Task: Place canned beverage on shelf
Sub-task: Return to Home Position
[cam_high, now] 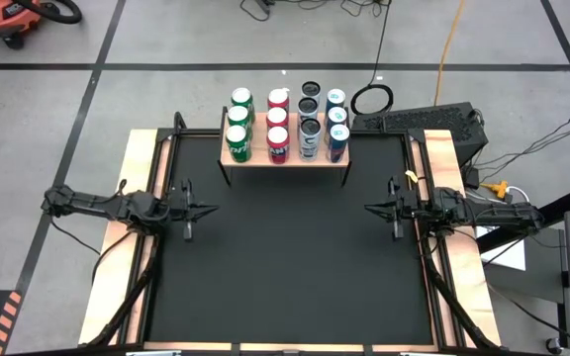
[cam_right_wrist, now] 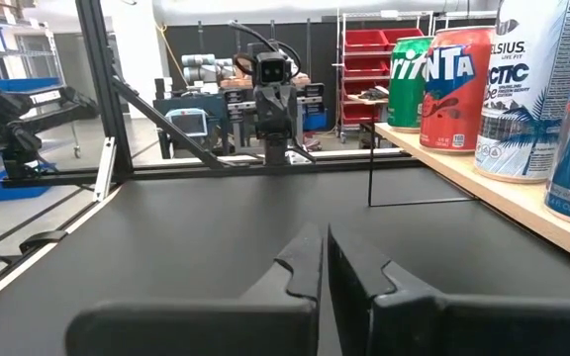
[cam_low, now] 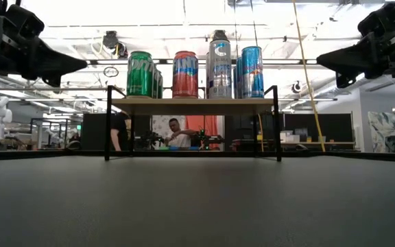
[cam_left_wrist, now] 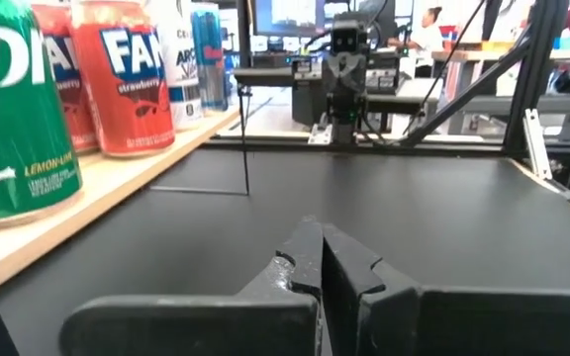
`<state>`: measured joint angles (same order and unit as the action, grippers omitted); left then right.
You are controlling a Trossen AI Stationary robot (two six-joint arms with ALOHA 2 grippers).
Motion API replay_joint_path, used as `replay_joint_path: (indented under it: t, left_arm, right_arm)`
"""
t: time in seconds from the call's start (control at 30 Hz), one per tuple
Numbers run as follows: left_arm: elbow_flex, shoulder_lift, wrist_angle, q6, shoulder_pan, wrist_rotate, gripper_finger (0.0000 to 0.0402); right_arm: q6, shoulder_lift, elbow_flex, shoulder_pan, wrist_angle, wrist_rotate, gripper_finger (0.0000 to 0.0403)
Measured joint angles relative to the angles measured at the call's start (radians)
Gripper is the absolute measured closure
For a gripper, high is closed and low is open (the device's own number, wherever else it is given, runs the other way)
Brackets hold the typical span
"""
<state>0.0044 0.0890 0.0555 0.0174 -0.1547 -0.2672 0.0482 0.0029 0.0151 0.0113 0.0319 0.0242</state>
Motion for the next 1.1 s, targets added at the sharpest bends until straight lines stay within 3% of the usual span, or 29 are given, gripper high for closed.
replay_joint_path:
  t: [0.83, 1.1]
  left_arm:
    - [0.0, -0.088, -0.002, 0.029, 0.026, 0.003, 0.0402]
    - [0.0, -0.088, -0.012, -0.054, 0.041, 0.088, 0.0402]
  right_arm:
    - [0.0, 0.0, 0.0, 0.0, 0.001, 0.0, 0.0403]
    - [0.0, 0.0, 0.0, 0.0, 0.001, 0.0, 0.0403]
